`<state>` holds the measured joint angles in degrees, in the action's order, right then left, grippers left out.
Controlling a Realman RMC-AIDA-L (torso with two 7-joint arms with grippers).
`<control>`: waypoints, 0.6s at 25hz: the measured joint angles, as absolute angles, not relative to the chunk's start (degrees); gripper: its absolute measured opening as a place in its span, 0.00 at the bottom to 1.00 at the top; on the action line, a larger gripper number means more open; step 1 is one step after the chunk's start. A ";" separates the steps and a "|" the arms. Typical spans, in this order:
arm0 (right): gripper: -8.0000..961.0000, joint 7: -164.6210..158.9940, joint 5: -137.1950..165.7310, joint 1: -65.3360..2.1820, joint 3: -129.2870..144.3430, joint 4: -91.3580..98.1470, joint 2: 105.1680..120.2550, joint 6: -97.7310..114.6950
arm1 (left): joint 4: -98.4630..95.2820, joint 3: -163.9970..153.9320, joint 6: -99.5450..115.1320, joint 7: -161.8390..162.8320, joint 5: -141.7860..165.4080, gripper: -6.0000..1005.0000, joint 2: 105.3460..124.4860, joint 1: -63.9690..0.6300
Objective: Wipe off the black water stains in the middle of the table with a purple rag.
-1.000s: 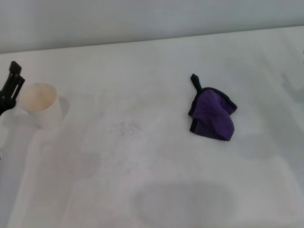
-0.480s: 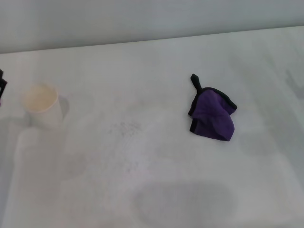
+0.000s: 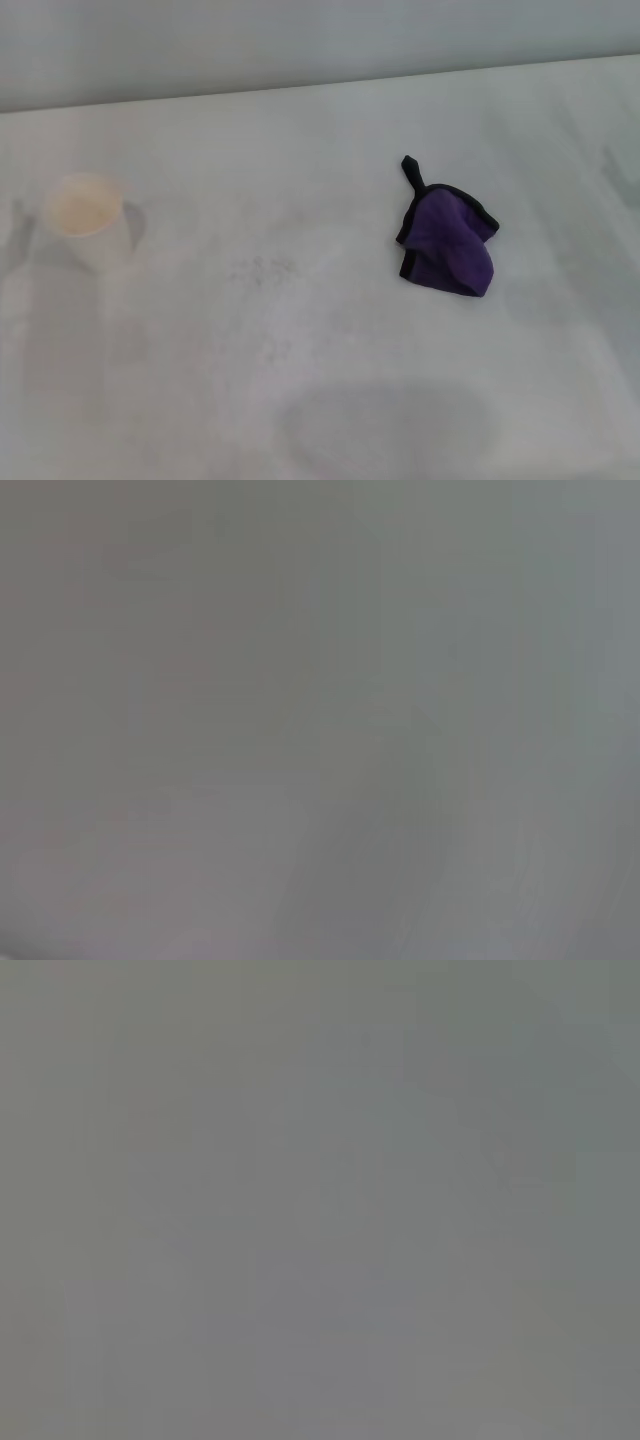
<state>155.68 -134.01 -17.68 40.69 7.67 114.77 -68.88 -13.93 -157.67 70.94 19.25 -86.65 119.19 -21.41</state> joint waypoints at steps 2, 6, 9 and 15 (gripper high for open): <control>0.91 155.68 -134.00 -17.75 40.63 7.04 114.82 -68.87 | -13.83 -157.66 69.77 19.25 -87.42 0.88 119.16 -21.66; 0.91 155.69 -134.02 -17.85 40.27 6.46 114.85 -68.72 | -13.70 -157.03 69.42 19.25 -87.51 0.88 119.14 -22.05; 0.91 155.70 -134.03 -18.02 40.25 6.14 114.93 -68.71 | -13.26 -156.82 69.14 19.25 -87.51 0.88 119.12 -22.20; 0.91 155.72 -134.04 -18.10 39.98 6.15 114.97 -68.85 | -13.09 -156.84 67.39 19.25 -87.60 0.88 119.09 -22.46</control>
<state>155.72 -134.04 -18.10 39.98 6.15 114.97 -68.85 -13.09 -156.84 67.39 19.25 -87.60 119.09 -22.46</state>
